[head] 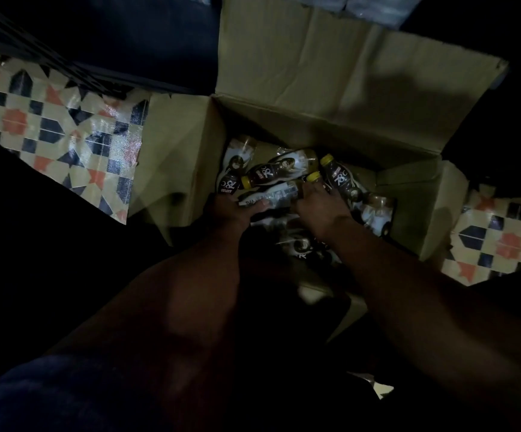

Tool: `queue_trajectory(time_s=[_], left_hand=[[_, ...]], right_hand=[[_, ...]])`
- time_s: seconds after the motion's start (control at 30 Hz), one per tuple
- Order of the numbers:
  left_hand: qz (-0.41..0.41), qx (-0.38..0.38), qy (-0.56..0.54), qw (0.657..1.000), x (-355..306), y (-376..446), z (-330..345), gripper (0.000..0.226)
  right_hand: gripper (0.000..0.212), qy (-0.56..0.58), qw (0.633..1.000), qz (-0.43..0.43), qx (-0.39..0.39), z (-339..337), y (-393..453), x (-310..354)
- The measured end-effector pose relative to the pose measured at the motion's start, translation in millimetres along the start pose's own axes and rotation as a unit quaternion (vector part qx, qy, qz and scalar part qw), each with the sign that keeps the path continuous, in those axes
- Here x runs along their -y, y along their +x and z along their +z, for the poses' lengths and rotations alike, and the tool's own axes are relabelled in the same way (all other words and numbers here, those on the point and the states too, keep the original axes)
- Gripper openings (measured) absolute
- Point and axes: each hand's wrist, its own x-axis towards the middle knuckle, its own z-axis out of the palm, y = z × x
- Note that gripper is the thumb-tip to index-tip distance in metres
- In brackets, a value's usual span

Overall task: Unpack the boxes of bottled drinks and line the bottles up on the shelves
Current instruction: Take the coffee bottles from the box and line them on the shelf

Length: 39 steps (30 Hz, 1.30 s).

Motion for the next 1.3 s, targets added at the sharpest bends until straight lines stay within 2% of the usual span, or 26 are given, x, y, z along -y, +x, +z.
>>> queue_trajectory(time_s=[0.03, 0.1, 0.2, 0.27, 0.33, 0.4, 0.5, 0.67, 0.93, 1.07, 1.17, 1.23, 1.3], left_hand=[[-0.014, 0.007, -0.032, 0.999, 3, 0, 0, 0.071], [-0.023, 0.018, -0.087, 0.996, 5, -2, 1, 0.055], [-0.046, 0.044, -0.187, 0.98, -4, -9, 2, 0.041], [-0.064, 0.024, -0.215, 0.974, -11, -16, -1, 0.042], [-0.057, -0.013, -0.203, 0.978, -14, -19, -3, 0.058], [-0.018, -0.043, -0.173, 0.984, -17, -20, -4, 0.067], [0.037, -0.061, -0.128, 0.989, -22, -25, -3, 0.064], [0.11, -0.076, -0.128, 0.983, -31, -30, -2, 0.064], [0.221, -0.049, -0.114, 0.967, -40, -14, -9, 0.043], [0.252, -0.006, -0.068, 0.965, -50, -8, -15, 0.053], [0.234, 0.026, -0.042, 0.971, -46, -2, -18, 0.06], [0.234, 0.034, -0.032, 0.971, -39, 2, -20, 0.061], [0.239, 0.026, -0.011, 0.971, -35, 4, -24, 0.053]], right_hand=[[0.043, -0.009, 1.0, -0.001, 0.009, 0, -2, 0], [0.04, -0.019, 1.0, 0.004, 0.017, -3, -5, 4], [0.033, -0.055, 0.998, 0.001, -0.032, -14, -7, 23], [0.026, -0.062, 0.996, -0.017, -0.061, -19, -8, 37], [0.024, -0.049, 0.997, -0.01, -0.053, -19, -9, 40], [0.024, -0.027, 0.999, 0.0, -0.043, -17, -10, 37], [0.027, 0.005, 1.0, 0.008, -0.029, -13, -11, 34], [0.04, 0.026, 0.999, 0.02, 0.02, -6, -9, 33], [0.07, 0.031, 0.997, 0.037, 0.065, 1, 10, 35], [0.081, 0.033, 0.992, 0.023, 0.117, -4, 17, 34], [0.08, 0.063, 0.994, 0.001, 0.091, 1, 20, 33], [0.071, 0.08, 0.994, -0.025, 0.068, 2, 17, 31], [0.06, 0.079, 0.994, -0.047, 0.055, 2, 13, 26]])
